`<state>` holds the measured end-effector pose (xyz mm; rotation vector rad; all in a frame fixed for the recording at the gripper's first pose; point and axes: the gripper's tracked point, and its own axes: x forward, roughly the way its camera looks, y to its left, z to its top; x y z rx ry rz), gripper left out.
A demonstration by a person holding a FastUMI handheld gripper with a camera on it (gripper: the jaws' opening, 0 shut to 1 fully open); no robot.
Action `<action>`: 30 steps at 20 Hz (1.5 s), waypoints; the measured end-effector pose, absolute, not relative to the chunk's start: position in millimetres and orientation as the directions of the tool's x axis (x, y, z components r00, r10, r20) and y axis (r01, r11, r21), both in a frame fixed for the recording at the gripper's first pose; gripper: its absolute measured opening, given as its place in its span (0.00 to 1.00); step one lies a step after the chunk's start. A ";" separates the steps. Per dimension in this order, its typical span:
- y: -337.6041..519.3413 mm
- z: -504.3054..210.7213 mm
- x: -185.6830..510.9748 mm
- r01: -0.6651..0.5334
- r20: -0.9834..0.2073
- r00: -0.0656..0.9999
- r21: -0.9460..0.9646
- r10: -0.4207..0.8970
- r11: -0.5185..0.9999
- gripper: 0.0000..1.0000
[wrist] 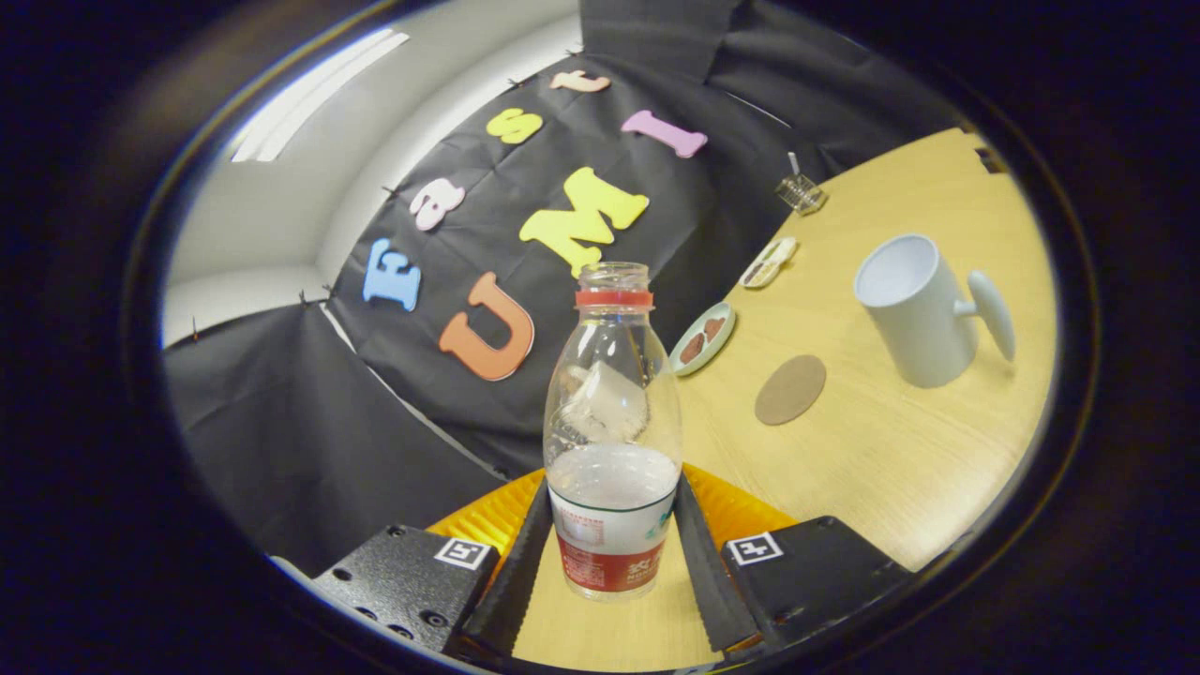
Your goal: Take the bottle from table, then pour the juice into the cup, finally place the bottle on the coaster
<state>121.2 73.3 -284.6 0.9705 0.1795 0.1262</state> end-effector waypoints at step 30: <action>1.6 -268.0 139.1 0.036 -0.015 0.987 0.991 0.161 -0.129 0.76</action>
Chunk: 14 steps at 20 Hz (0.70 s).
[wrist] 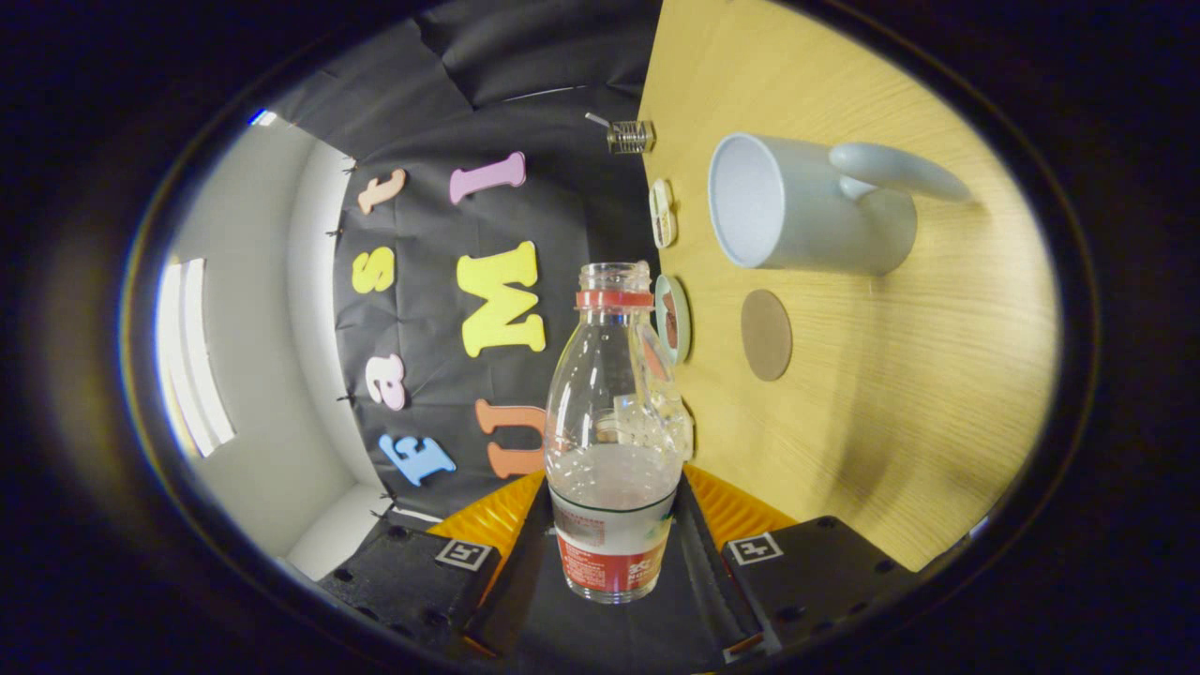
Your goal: Take the bottle from table, then pour the juice into the cup, finally place the bottle on the coaster
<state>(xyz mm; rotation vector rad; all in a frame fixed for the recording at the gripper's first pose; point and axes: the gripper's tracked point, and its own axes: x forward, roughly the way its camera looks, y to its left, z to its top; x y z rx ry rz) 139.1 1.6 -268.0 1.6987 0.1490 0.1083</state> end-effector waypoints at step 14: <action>-6.4 -252.0 134.5 0.009 0.027 0.987 0.976 0.160 -0.219 0.76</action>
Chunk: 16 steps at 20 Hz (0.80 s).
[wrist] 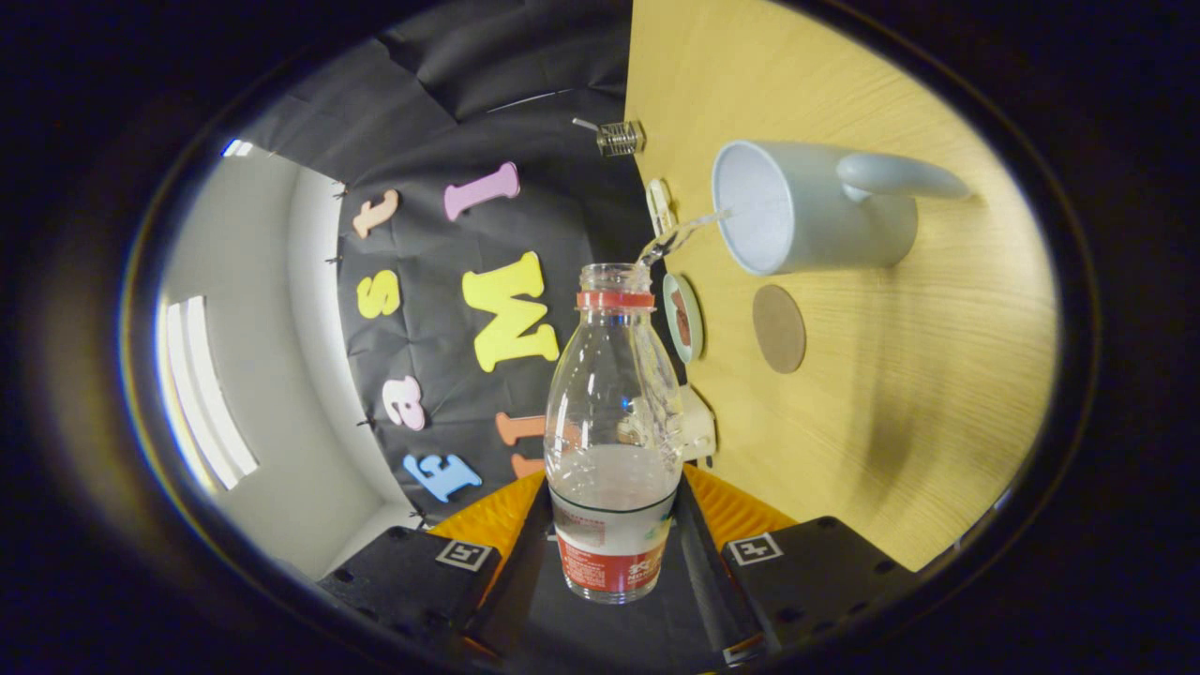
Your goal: Take the bottle from table, then pour the juice into the cup, finally place the bottle on the coaster
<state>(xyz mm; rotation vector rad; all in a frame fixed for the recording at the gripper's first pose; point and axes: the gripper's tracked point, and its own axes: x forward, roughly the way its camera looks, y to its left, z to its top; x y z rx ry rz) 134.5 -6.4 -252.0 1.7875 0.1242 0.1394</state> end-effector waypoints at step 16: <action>-9.4 -230.4 138.4 -0.059 0.108 0.986 0.940 0.128 -0.337 0.76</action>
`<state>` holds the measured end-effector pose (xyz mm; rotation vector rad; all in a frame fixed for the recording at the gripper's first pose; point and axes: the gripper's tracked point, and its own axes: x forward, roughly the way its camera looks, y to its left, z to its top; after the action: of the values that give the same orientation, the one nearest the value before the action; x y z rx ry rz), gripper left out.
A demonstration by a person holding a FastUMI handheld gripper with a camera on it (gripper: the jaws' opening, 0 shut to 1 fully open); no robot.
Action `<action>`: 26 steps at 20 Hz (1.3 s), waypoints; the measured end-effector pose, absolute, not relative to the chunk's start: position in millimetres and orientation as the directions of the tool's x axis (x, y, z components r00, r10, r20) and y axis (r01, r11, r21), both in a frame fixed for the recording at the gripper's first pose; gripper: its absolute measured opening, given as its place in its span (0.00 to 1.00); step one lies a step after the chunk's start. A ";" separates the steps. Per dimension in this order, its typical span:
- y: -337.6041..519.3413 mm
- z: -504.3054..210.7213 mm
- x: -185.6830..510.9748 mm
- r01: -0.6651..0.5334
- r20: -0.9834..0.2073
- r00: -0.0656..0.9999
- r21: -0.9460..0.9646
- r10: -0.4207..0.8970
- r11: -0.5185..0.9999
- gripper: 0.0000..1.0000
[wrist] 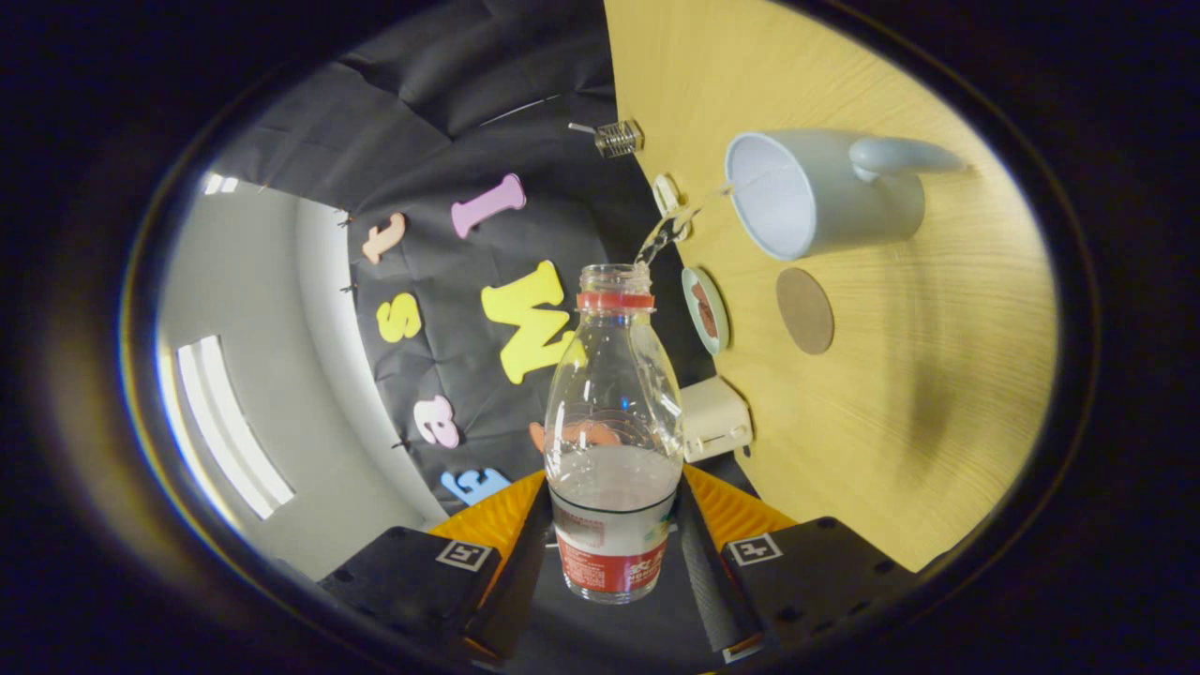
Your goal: Take the bottle from table, then pour the juice into the cup, finally place the bottle on the coaster
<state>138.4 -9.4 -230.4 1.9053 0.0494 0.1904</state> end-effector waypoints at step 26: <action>-15.0 -187.2 140.0 -0.128 0.190 0.978 0.878 0.089 -0.460 0.76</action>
<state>140.0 -15.0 -187.2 2.0337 -0.0277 0.2515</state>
